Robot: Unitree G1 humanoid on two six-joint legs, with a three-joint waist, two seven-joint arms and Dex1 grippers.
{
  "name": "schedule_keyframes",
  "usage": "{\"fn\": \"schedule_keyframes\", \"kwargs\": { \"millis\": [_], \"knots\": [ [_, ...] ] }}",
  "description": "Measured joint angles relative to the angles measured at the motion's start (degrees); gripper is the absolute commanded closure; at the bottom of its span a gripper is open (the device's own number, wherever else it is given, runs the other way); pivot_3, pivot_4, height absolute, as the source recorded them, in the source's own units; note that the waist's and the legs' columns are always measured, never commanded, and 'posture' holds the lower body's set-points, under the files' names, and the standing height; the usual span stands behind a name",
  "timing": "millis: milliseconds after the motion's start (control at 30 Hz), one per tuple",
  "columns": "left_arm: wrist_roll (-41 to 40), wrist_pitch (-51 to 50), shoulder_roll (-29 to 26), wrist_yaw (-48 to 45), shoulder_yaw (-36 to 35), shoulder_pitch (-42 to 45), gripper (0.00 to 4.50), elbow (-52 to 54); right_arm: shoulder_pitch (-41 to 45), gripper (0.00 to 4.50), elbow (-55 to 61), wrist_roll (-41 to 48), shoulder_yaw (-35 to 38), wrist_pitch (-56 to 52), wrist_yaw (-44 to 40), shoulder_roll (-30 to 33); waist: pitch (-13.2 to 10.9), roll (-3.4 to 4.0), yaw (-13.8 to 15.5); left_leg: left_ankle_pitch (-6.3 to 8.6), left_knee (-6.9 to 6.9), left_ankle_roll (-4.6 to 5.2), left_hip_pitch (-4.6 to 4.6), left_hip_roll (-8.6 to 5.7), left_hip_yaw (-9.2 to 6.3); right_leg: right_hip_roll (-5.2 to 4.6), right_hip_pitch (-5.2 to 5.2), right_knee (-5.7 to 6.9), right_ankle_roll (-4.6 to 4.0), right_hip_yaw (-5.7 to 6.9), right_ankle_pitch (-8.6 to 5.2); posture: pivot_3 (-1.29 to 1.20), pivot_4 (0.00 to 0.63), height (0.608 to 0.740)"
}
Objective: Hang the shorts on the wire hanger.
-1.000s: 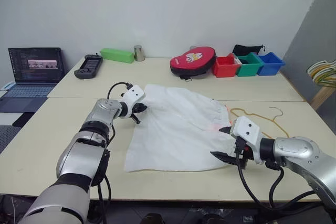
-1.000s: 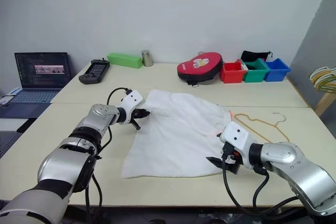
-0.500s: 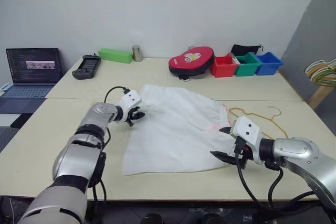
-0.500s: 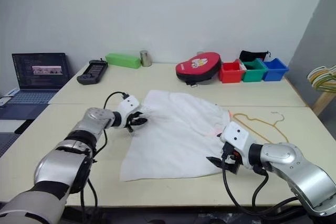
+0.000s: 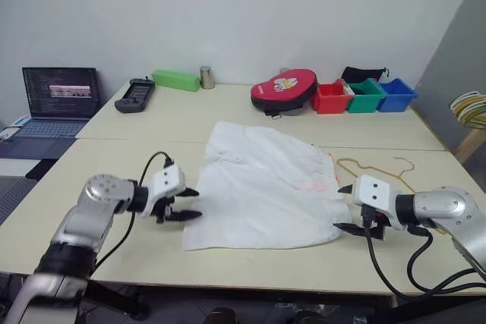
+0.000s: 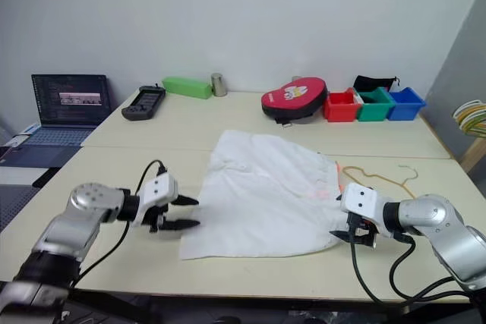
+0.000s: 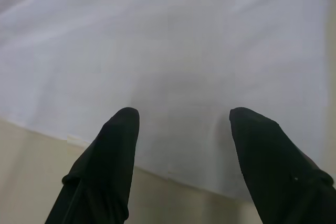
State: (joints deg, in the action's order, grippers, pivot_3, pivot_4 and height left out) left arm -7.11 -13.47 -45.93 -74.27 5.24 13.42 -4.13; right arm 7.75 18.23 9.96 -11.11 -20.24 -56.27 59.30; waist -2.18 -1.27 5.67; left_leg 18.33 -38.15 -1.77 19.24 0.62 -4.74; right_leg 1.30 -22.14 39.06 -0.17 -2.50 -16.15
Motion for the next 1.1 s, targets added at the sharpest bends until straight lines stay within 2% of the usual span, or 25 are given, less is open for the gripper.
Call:
{"fn": "schedule_keyframes", "kwargs": {
  "millis": [133, 467, 667, 933, 1033, 1100],
  "knots": [
    [-0.80, 0.29, -1.89, -0.17, 0.09, -4.42, 1.54, 5.91, 1.07, 0.20, -4.01, -3.46, -1.31, 5.71, -2.50, 0.18, -0.01, 0.01, 0.60, 0.00, 0.07, 0.00, -0.07, 0.00, 0.07, 0.04, 0.00, -0.01, -0.04, 0.00, -0.01, 0.26, 0.000, 0.740],
    [0.55, 3.92, -1.72, 0.11, 2.87, -6.43, 1.54, 4.59, 4.67, 0.20, -12.25, -11.63, -6.35, 14.38, -4.58, -3.61, -0.06, 0.11, 0.62, 0.00, 0.11, 0.00, -0.20, -0.01, 0.17, 0.08, 0.06, 0.00, -0.09, 0.02, -0.04, 0.25, 0.000, 0.740],
    [1.12, 6.74, -2.37, -0.79, 3.79, -6.41, 1.54, 1.35, 5.65, 0.20, -14.06, -13.45, -6.49, 15.75, -5.05, -6.18, -0.05, 0.14, 0.48, 0.00, 0.14, 0.01, -0.25, 0.01, 0.18, 0.09, 0.08, 0.01, -0.11, 0.01, -0.05, 0.24, 0.000, 0.740],
    [1.81, 9.30, -2.20, -0.63, 4.50, -6.43, 1.54, 1.20, 5.64, 0.20, -14.06, -13.57, -6.46, 15.69, -6.17, -6.35, 0.02, 0.24, 0.50, 0.01, 0.14, 0.01, -0.26, -0.01, 0.21, 0.08, 0.09, 0.00, -0.11, -0.01, -0.04, 0.24, 0.000, 0.740],
    [1.34, 9.27, -1.06, 0.02, 4.44, -5.78, 1.12, -0.27, 4.94, 0.00, -13.58, -13.08, -5.66, 14.15, -6.25, -6.32, 0.05, 0.31, 0.55, 0.01, 0.13, 0.01, -0.26, -0.03, 0.21, 0.07, 0.10, 0.01, -0.10, 0.00, -0.04, 0.24, 0.000, 0.740],
    [0.51, 8.43, -1.06, -0.14, 4.35, -5.42, 0.66, -0.59, 4.20, 0.00, -12.21, -12.18, -4.74, 13.01, -6.78, -6.08, 0.05, 0.30, 0.55, 0.01, 0.13, 0.01, -0.25, -0.03, 0.19, 0.07, 0.10, 0.00, -0.10, 0.02, -0.05, 0.24, 0.000, 0.740]
  ]
}}
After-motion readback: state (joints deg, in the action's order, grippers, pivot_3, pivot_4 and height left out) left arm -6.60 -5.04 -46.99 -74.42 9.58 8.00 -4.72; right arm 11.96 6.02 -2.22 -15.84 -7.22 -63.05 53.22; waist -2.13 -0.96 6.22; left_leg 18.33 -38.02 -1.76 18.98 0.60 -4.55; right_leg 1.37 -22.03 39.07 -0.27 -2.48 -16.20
